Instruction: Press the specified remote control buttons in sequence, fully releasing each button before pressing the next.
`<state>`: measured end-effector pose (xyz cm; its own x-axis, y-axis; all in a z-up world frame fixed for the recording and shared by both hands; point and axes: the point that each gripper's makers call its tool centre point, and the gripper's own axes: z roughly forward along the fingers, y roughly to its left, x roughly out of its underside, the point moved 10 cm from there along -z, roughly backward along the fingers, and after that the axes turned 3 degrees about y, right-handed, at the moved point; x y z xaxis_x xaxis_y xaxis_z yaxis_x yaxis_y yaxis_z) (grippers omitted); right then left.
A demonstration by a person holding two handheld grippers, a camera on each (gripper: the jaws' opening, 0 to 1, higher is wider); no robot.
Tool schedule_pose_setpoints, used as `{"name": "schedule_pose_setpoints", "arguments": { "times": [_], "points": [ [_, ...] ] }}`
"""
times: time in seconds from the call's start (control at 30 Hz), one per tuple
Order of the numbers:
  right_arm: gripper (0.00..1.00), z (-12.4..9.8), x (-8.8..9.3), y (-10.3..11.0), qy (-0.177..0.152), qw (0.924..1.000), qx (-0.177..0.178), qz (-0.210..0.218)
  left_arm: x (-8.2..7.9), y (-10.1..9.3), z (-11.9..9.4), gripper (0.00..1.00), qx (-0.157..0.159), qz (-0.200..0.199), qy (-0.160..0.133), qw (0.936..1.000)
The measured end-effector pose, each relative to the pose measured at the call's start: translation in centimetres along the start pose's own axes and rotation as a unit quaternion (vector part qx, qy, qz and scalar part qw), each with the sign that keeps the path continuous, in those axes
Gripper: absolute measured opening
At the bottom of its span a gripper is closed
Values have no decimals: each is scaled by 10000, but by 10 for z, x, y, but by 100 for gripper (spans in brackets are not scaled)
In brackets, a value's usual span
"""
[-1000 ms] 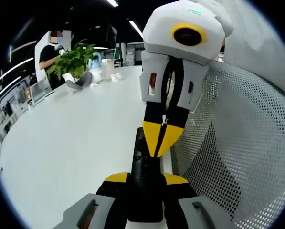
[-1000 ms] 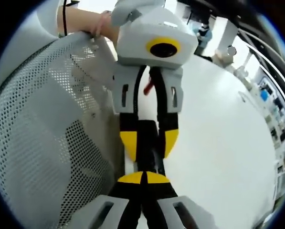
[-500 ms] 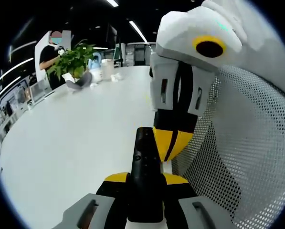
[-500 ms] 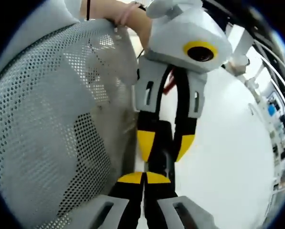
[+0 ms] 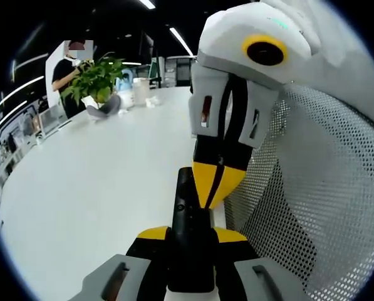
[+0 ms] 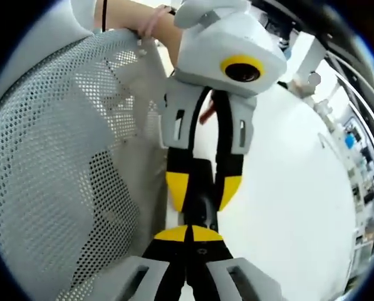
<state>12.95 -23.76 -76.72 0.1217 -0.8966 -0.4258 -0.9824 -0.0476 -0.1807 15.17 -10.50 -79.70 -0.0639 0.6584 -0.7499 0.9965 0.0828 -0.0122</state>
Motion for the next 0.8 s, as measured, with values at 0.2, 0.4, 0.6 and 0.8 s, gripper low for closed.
{"name": "schedule_pose_setpoints", "arguments": {
  "times": [0.2,0.4,0.6,0.8],
  "points": [
    [0,1,1,-2,-24,9999,-89,70,0,0,0,26,0,-3,-2,10000],
    [0,2,2,-1,-44,9999,-88,-103,0,0,0,26,2,-4,-2,10000],
    [0,2,2,0,-27,9997,-84,-225,0,0,0,26,5,-4,-6,10000],
    [0,2,0,1,28,9991,-73,-421,0,0,0,26,6,-1,-6,10000]
  ]
}}
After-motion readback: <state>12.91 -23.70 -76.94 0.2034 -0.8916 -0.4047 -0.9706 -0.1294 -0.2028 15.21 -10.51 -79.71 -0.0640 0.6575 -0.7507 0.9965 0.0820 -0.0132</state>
